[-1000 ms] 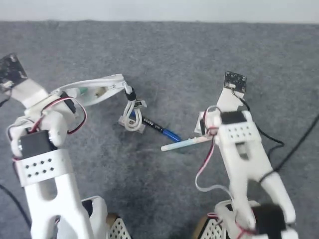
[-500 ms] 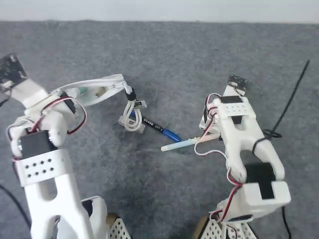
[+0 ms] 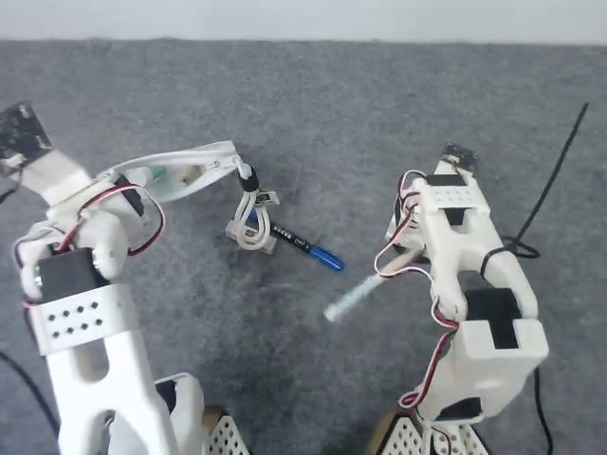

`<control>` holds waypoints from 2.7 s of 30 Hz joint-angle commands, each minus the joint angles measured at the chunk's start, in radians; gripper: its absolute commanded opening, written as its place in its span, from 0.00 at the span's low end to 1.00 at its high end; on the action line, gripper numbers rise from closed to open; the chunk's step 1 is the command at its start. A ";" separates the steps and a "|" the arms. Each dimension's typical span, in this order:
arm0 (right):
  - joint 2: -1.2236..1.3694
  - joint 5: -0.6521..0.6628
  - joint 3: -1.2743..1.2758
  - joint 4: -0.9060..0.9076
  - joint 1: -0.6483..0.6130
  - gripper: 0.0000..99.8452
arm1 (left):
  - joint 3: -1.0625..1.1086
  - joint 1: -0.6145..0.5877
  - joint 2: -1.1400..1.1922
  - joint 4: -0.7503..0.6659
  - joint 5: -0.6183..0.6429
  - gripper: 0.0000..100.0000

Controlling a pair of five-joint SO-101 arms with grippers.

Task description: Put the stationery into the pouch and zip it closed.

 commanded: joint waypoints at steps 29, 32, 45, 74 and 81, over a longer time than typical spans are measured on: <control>-0.390 0.048 -0.206 0.444 -0.162 0.01 | -0.036 0.014 -0.012 -0.015 0.018 0.01; -0.446 0.048 -0.184 0.458 -0.191 0.01 | -0.035 0.012 -0.014 -0.015 0.018 0.01; -0.799 0.043 -0.144 0.323 -0.308 0.01 | -0.033 0.014 -0.012 -0.015 0.000 0.01; -0.914 0.374 -0.127 -0.305 -0.693 0.01 | -0.031 0.012 -0.009 -0.015 0.000 0.01; -1.021 0.376 -0.018 -0.309 -0.699 0.01 | -0.031 0.012 -0.009 -0.015 0.000 0.01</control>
